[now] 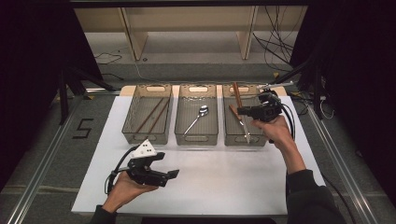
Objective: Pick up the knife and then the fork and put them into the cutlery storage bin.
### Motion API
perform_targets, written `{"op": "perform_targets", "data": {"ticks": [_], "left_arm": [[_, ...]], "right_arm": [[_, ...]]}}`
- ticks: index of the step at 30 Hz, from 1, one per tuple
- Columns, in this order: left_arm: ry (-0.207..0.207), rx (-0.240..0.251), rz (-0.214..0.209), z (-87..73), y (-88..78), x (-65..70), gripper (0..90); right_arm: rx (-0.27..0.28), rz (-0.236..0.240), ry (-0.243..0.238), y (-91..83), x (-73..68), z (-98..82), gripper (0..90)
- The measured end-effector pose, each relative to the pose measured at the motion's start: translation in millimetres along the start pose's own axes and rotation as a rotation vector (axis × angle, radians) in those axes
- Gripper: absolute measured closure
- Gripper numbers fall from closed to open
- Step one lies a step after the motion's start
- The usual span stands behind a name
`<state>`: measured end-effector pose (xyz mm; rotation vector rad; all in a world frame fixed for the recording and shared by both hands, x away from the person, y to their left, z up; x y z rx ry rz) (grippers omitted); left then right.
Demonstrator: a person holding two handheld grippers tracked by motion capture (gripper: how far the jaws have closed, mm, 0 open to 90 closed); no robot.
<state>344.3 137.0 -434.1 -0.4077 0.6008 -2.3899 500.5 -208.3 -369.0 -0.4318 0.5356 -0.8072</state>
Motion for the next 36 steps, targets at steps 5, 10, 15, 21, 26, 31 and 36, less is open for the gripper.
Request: {"op": "perform_targets", "data": {"ticks": [5, 10, 15, 21, 26, 31, 36], "left_arm": [[0.003, 0.002, 0.007, 0.4, -1.2, -0.1, 16.5], [0.003, -0.001, 0.007, 0.0, -1.2, -0.9, 16.5], [0.002, -0.003, 0.008, -0.3, -0.8, -0.8, 16.5], [0.002, -0.004, 0.007, -0.7, -0.4, -1.0, 16.5], [0.002, -0.003, 0.007, -0.7, -0.5, -1.1, 16.5], [0.000, -0.002, 0.007, -0.8, -0.5, -1.6, 16.4], [0.001, -0.002, 0.007, -1.1, -0.1, -1.3, 16.3]], "right_arm": [[0.003, -0.006, 0.054, 6.7, 10.1, 6.7, 80.9], [0.016, -0.038, 0.075, 8.6, 18.5, 15.9, 80.9], [0.024, -0.071, 0.084, 10.0, 26.4, 23.9, 80.8], [0.016, -0.137, 0.080, 12.2, 38.6, 25.9, 80.8], [-0.017, -0.181, 0.064, 16.6, 47.5, 19.6, 80.8], [-0.047, -0.220, 0.031, 21.3, 50.9, 14.2, 80.8], [-0.084, -0.247, 0.005, 27.7, 51.6, 7.3, 80.8]]}}
Point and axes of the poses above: each handheld gripper's, and its own axes: y roughly forward along the jaws, z roughly out of its top, x roughly to its right, the point moved 3 cm from there along y, roughly forward along the jaws, and after that the axes turned 4 degrees about x, right-handed, at the moved point
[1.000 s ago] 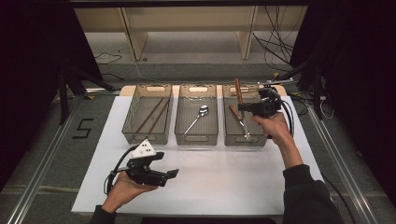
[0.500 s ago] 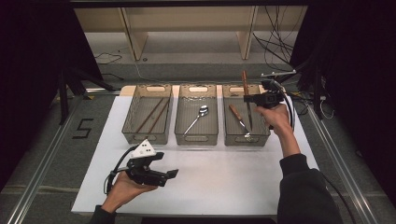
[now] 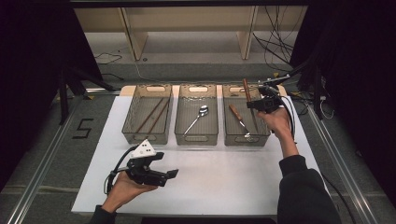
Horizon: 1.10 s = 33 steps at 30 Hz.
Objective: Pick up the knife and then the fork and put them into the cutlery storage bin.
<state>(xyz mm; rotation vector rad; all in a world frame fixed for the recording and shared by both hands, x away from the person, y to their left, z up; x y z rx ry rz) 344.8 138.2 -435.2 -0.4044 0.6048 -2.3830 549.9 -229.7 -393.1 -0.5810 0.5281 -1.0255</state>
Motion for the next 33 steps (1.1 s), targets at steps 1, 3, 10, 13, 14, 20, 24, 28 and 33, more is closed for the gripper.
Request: {"op": "perform_targets", "data": {"ticks": [1, 3, 10, 13, 14, 20, 24, 28, 33], "left_arm": [[0.000, 0.000, 0.000, 0.0, -0.1, 0.0, 16.3], [0.000, 0.001, 0.000, 0.1, -0.7, -0.2, 16.3], [-0.006, 0.006, 0.004, -0.4, -1.1, -1.4, 16.3], [-0.002, 0.004, 0.003, -0.2, -1.1, -1.3, 16.3], [-0.003, 0.004, 0.002, -0.1, -1.1, -0.9, 16.3], [-0.001, -0.001, 0.003, -0.4, -0.5, -0.8, 16.3], [0.001, 0.001, 0.002, 0.1, -1.0, -0.2, 16.3], [0.001, 0.002, 0.005, -0.1, -1.4, -0.9, 16.3], [0.000, 0.002, 0.006, -0.1, -1.7, -0.9, 16.3]], "right_arm": [[-0.008, -0.005, -0.003, 1.4, -0.1, -1.1, 80.8], [-0.019, -0.009, -0.009, 4.6, 0.5, -3.6, 80.8], [-0.055, -0.022, -0.023, 16.5, 2.6, -16.0, 80.6], [-0.071, -0.024, -0.025, 20.3, 2.7, -20.1, 80.5], [-0.074, -0.020, -0.024, 21.1, 2.6, -21.1, 80.5], [-0.077, -0.019, -0.026, 22.9, 1.0, -23.1, 80.4], [-0.082, -0.018, -0.031, 25.2, 0.0, -24.3, 80.3], [-0.097, -0.021, -0.024, 28.7, -1.3, -26.3, 79.9], [-0.087, -0.015, -0.012, 29.5, -2.3, -25.2, 68.1]]}}
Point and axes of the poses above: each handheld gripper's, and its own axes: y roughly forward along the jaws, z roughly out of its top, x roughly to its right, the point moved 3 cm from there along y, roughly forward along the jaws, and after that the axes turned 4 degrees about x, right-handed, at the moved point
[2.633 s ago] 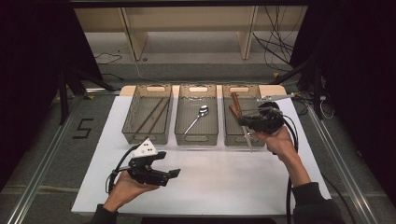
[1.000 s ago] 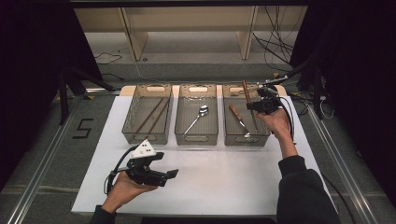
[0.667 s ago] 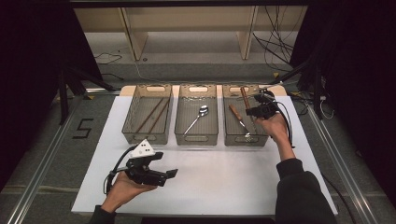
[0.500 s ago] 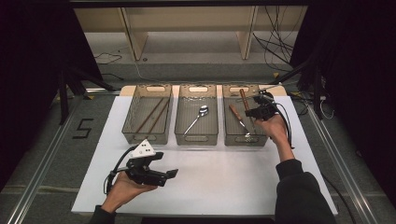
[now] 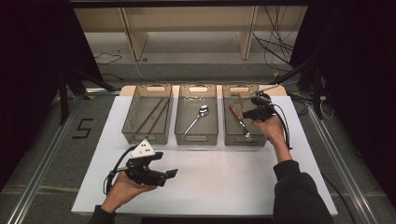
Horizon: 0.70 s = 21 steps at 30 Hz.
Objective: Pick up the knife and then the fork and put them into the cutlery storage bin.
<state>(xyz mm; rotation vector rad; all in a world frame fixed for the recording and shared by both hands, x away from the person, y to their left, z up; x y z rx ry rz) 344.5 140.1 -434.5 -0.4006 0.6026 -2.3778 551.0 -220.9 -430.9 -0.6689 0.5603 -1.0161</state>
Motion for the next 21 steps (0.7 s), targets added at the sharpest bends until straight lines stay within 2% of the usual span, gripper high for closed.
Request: {"op": "perform_targets", "data": {"ticks": [10, 16, 21], "left_arm": [[-0.005, 0.009, 0.002, -0.2, 0.2, -0.9, 16.1], [-0.007, 0.011, 0.000, -0.6, -0.7, -2.7, 16.0], [-0.025, 0.029, -0.009, -1.4, -0.7, -4.6, 16.0]], "right_arm": [[0.057, 0.047, 0.005, -15.7, -7.3, 2.3, 53.7], [0.124, 0.095, -0.020, -31.1, -22.3, -2.9, 41.9], [0.170, 0.127, -0.053, -44.6, -36.5, -13.1, 36.2]]}}
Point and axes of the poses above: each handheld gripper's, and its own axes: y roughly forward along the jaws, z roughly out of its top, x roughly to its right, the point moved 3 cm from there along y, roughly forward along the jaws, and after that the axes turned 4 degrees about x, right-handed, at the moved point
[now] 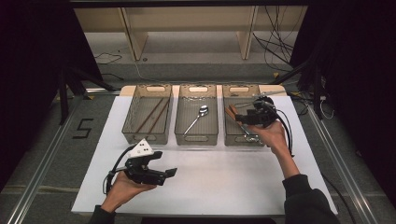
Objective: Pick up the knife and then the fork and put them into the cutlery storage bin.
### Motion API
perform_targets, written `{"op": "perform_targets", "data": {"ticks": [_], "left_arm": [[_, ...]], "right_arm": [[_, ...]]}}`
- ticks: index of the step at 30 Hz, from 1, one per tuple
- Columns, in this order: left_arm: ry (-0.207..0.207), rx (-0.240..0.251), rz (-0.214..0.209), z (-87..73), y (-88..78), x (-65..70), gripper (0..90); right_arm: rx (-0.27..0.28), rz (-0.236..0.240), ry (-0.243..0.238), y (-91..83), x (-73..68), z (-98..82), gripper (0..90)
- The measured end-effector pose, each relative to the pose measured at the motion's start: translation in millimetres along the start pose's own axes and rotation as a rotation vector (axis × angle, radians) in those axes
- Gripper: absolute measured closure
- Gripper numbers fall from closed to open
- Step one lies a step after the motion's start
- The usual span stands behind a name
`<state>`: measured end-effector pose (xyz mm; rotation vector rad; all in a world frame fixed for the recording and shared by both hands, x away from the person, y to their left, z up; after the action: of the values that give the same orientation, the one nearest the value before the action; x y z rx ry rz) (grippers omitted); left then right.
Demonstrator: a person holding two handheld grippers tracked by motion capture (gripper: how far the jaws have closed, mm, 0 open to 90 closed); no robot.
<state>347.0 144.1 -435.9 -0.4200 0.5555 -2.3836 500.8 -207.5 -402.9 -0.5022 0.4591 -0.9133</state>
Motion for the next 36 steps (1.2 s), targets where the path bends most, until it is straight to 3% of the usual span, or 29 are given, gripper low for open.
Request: {"op": "perform_targets", "data": {"ticks": [6, 16, 36], "left_arm": [[-0.011, 0.013, 0.001, -1.9, 0.8, -2.0, 16.0], [-0.008, 0.029, 0.001, -6.4, 1.2, -2.4, 16.0], [-0.004, 0.073, -0.005, -13.7, -2.9, -0.4, 16.0]], "right_arm": [[0.048, 0.048, -0.019, -15.1, -19.6, -8.3, 32.7], [0.114, 0.090, -0.057, -33.1, -45.4, -21.4, 28.5], [0.178, 0.143, -0.074, -58.4, -64.3, -69.5, 27.9]]}}
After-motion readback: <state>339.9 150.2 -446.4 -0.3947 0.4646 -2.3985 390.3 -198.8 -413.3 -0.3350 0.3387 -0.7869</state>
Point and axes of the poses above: each handheld gripper's, and its own axes: y roughly forward along the jaws, z roughly out of its top, x roughly to its right, the point moved 3 cm from there along y, roughly forward along the jaws, and after that the axes turned 4 degrees about x, right-handed, at the moved point
